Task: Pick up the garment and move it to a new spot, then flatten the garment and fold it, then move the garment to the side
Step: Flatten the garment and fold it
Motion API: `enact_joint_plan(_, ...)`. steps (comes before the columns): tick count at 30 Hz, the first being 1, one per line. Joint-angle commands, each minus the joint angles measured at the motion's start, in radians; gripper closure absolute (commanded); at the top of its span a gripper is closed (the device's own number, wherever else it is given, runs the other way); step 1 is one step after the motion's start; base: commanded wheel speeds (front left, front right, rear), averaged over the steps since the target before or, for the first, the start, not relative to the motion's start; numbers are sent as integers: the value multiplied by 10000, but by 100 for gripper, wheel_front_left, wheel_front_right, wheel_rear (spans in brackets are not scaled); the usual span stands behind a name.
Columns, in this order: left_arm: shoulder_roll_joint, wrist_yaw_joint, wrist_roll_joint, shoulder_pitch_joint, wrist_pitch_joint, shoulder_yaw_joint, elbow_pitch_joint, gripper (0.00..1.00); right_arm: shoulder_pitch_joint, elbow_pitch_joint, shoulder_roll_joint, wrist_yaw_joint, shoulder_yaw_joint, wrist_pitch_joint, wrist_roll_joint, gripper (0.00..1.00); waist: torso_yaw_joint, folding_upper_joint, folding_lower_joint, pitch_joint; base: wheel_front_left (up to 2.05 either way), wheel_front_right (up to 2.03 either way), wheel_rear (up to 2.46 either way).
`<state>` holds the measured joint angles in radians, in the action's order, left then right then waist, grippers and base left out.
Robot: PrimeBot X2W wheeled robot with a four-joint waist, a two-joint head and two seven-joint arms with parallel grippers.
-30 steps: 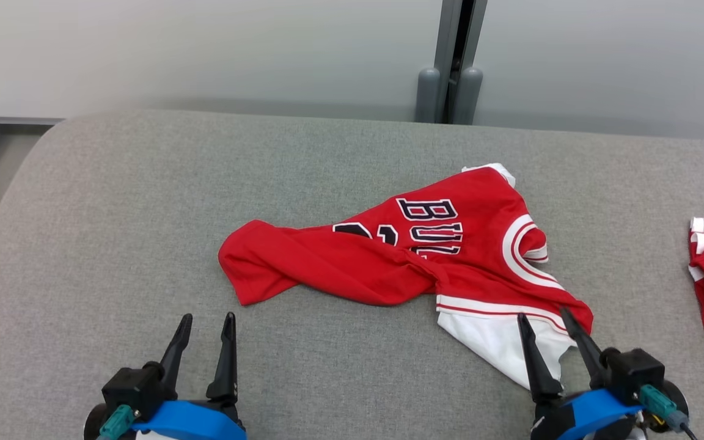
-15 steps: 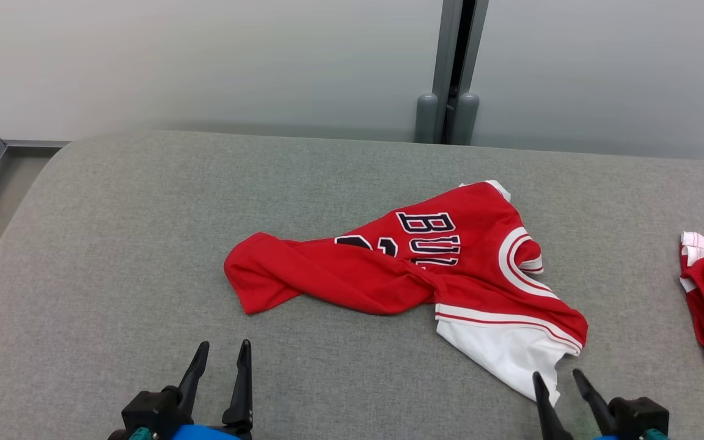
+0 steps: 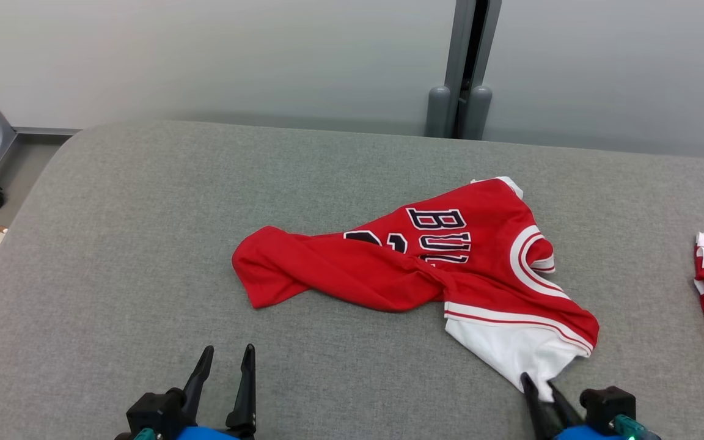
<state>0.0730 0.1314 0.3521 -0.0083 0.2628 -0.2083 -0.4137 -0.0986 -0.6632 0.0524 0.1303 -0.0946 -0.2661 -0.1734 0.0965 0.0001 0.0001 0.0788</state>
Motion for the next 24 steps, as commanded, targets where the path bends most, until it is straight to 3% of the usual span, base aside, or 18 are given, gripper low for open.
enact_joint_plan(1, 50, -14, 49, -168, 26, -13, -25, 0, -4, 40, -24, 6, -119, 30, 2, 100, 18, -1, -1, -6, 0, 0, 0)
enact_joint_plan(9, 42, -14, 132, -90, 26, 38, -105, 0, -667, 2788, -5, 6, -463, 5, -881, 100, 47, -1, -1, -153, 0, 0, 0)
enact_joint_plan(14, -38, -14, 184, -229, 26, -181, -145, 0, -2831, 4118, 97, 6, -738, 7, -559, 100, 292, -1, -1, -211, 0, 0, 0)
enact_joint_plan(15, -57, -14, 255, -259, 26, -312, -179, 0, -4058, 4225, 369, 6, -947, 7, -379, 100, 497, -1, -1, -243, 0, 0, 0)
enact_joint_plan(24, -139, -14, 497, -142, 26, -1061, -569, 0, -9241, 1950, 1454, 4, -2940, 16, -341, 100, 2209, -1, -1, -492, 0, 0, 0)
